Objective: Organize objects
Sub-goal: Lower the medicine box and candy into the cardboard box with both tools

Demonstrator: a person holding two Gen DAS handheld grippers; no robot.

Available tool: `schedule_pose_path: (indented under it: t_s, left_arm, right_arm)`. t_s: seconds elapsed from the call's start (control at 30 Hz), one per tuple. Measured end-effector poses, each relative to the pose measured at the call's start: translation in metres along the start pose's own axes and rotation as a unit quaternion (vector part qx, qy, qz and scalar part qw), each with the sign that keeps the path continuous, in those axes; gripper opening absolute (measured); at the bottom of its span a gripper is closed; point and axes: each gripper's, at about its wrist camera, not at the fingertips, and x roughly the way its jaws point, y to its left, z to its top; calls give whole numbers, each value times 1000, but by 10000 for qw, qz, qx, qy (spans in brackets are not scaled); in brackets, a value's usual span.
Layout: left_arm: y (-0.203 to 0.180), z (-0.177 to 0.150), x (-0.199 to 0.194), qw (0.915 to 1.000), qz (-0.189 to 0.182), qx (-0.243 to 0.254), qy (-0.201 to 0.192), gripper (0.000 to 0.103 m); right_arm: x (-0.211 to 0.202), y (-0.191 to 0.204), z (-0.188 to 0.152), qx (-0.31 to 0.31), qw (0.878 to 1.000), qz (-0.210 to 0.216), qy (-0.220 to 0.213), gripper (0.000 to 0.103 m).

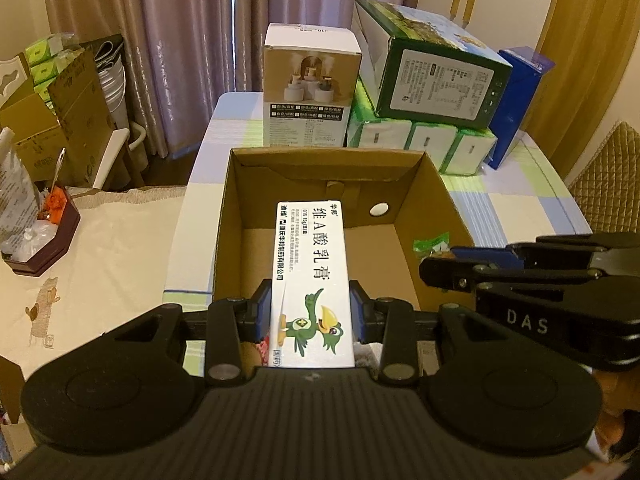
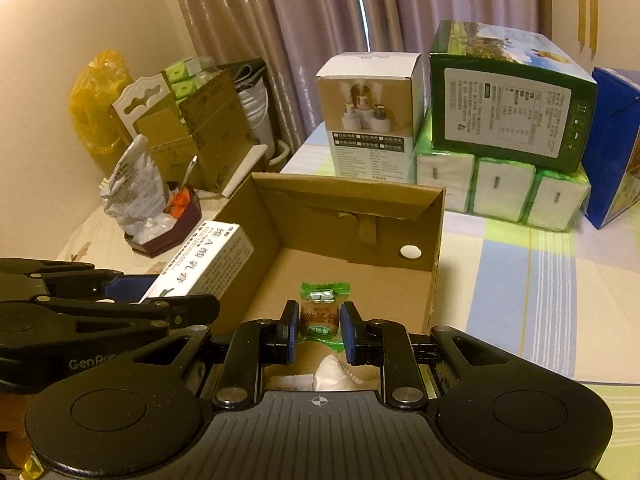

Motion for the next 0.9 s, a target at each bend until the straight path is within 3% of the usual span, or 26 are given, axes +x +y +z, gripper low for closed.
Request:
schedule_pose_path:
  t_s: [0.9]
  left_arm:
    - [-2,-5,-3,9998,182,115,-9,36]
  right_arm:
    - [2,3,-1,70,9999,79,90,19]
